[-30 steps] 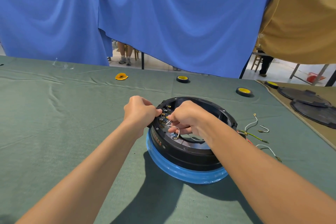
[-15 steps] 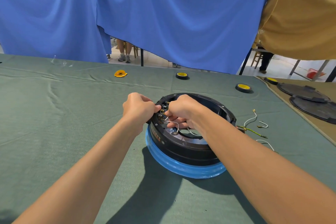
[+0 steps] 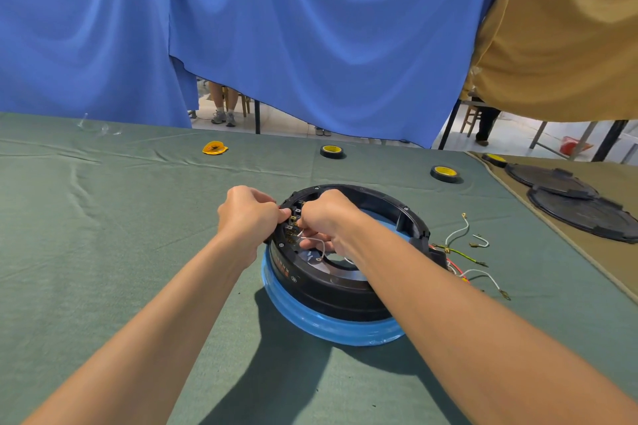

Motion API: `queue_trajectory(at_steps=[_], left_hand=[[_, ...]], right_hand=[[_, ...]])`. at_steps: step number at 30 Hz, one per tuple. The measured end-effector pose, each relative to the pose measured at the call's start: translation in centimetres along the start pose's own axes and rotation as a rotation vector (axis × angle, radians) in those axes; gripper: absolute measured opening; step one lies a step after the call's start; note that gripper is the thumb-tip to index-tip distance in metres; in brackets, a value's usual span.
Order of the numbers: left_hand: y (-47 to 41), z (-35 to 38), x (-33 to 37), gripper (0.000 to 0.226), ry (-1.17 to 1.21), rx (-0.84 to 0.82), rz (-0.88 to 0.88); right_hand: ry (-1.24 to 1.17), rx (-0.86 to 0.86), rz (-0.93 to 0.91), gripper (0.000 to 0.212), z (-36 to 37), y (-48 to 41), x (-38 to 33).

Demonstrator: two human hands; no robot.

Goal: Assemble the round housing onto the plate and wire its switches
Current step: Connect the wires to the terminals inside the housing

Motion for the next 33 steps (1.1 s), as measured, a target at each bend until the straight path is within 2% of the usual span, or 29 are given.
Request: queue_trajectory(at_steps=[5, 15, 21, 33], left_hand=[[0.0, -0.1, -0.1, 0.023, 0.021, -0.007, -0.005], [-0.2, -0.3, -0.3, 0.024, 0.074, -0.036, -0.009], [-0.2, -0.3, -0.4, 0.024, 0.097, -0.046, -0.004], [-0.1, -0.4, -0.2, 0.025, 0.103, -0.052, -0.012]], right_hand=[[-0.083, -0.003, -0.007, 0.023, 0.2, 0.1, 0.3], [-0.074, -0.064, 0.017, 0.01, -0.6, 0.2, 0.3], [-0.151, 0.025, -0.025, 0.017, -0.4, -0.2, 0.9], [-0.049, 0.105, -0.065, 0.017, 0.2, -0.9, 1.0]])
Point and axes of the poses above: each hand's wrist, its own y-axis away from the middle knuckle, its own z-axis out of the palm, x = y × z, the point moved 1 cm from there along -y, towards the middle knuckle, and after that the axes turned 11 degrees about -x, right-handed, at the moved point
